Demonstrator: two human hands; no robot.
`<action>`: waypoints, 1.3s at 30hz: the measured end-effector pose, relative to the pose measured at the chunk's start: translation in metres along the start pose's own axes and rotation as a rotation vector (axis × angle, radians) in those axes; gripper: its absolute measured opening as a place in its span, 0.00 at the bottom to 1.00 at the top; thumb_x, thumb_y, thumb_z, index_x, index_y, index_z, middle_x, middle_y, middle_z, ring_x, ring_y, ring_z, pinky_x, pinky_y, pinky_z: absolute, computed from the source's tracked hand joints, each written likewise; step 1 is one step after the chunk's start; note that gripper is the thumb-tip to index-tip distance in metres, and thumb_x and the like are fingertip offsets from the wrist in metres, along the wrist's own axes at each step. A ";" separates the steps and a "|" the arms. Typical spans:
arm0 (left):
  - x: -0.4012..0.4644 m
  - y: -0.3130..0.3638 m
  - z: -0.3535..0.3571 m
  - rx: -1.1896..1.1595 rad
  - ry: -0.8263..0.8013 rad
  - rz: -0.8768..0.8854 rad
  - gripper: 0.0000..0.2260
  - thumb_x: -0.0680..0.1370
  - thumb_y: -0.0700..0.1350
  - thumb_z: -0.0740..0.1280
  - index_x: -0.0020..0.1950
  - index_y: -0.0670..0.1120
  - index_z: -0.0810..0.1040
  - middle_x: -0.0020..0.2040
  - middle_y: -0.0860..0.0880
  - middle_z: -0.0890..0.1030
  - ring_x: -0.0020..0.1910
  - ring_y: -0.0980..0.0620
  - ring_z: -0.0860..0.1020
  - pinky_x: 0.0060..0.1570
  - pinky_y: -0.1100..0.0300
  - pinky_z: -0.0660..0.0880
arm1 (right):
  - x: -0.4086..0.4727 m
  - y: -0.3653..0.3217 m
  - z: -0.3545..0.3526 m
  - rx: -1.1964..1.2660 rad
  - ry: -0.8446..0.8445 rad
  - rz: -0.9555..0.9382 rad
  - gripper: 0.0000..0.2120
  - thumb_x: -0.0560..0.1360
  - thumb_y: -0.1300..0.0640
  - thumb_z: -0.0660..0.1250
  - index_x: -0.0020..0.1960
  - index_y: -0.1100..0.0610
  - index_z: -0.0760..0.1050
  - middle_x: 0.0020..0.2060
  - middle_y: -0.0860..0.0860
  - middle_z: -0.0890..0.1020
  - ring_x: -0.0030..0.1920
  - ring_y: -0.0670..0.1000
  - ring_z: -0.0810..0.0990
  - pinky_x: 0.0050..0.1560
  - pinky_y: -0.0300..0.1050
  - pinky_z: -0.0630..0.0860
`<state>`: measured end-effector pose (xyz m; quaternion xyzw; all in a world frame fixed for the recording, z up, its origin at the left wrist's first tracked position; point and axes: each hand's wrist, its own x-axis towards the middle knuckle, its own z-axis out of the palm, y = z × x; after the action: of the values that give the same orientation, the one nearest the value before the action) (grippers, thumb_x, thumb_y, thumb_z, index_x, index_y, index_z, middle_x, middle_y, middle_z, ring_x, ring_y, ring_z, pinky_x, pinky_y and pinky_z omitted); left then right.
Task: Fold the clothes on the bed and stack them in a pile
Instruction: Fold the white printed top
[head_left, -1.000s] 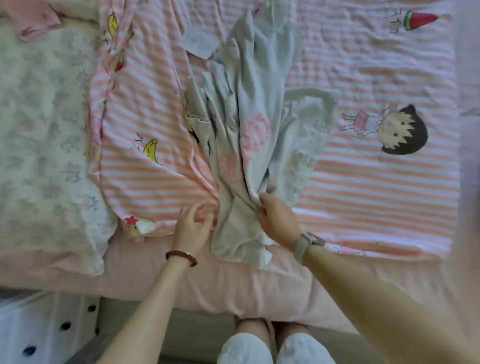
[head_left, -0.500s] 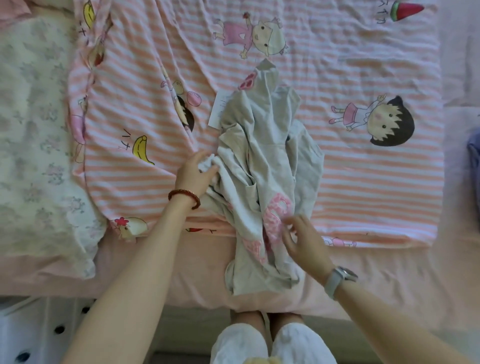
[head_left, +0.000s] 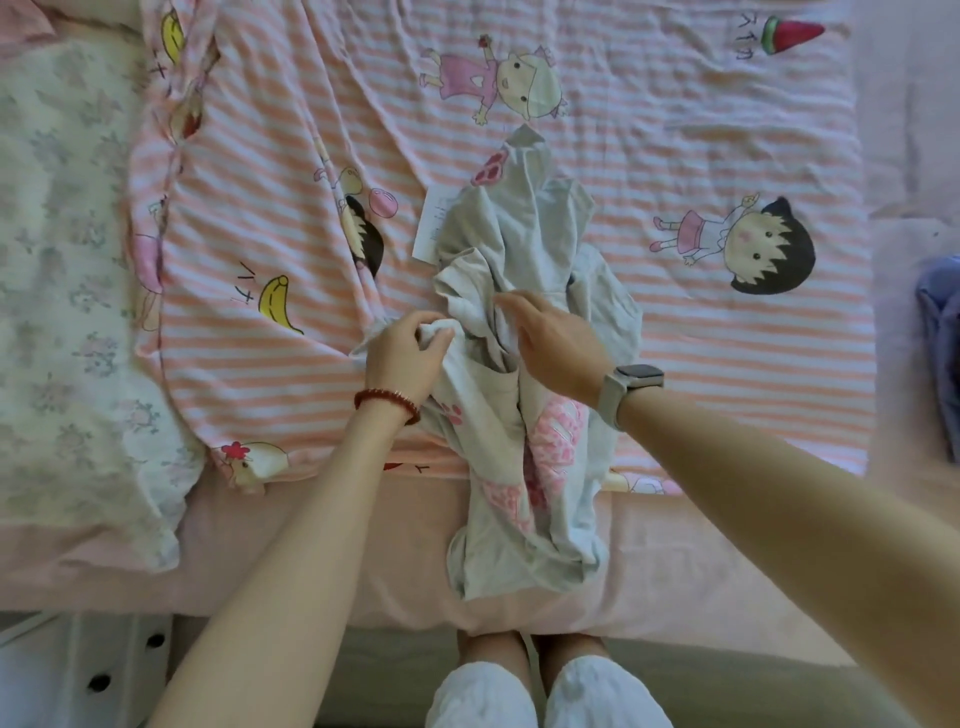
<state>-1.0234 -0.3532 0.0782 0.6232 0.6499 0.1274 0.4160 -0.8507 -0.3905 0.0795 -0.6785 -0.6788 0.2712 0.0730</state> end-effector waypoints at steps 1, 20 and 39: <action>-0.011 -0.002 -0.009 -0.075 0.048 0.041 0.09 0.76 0.44 0.67 0.54 0.43 0.79 0.42 0.53 0.77 0.45 0.54 0.76 0.41 0.74 0.67 | 0.005 -0.001 -0.007 -0.013 0.015 -0.034 0.23 0.78 0.66 0.53 0.72 0.55 0.62 0.69 0.51 0.68 0.46 0.58 0.79 0.36 0.48 0.73; -0.102 -0.083 -0.109 -0.192 0.399 -0.093 0.09 0.74 0.38 0.68 0.54 0.43 0.79 0.49 0.50 0.78 0.50 0.46 0.76 0.47 0.64 0.68 | 0.018 -0.027 -0.027 -0.106 -0.266 -0.131 0.12 0.76 0.54 0.63 0.59 0.55 0.70 0.53 0.51 0.76 0.51 0.55 0.76 0.43 0.46 0.67; -0.270 0.136 -0.162 -0.173 0.801 0.779 0.07 0.75 0.40 0.66 0.50 0.37 0.77 0.39 0.50 0.75 0.36 0.55 0.72 0.37 0.69 0.65 | -0.281 -0.058 -0.222 0.091 1.075 -0.225 0.15 0.74 0.56 0.59 0.48 0.66 0.77 0.32 0.58 0.80 0.29 0.53 0.75 0.34 0.38 0.64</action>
<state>-1.0746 -0.5174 0.3752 0.6836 0.4664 0.5507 0.1088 -0.7791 -0.5967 0.3694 -0.6410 -0.6019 -0.0938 0.4669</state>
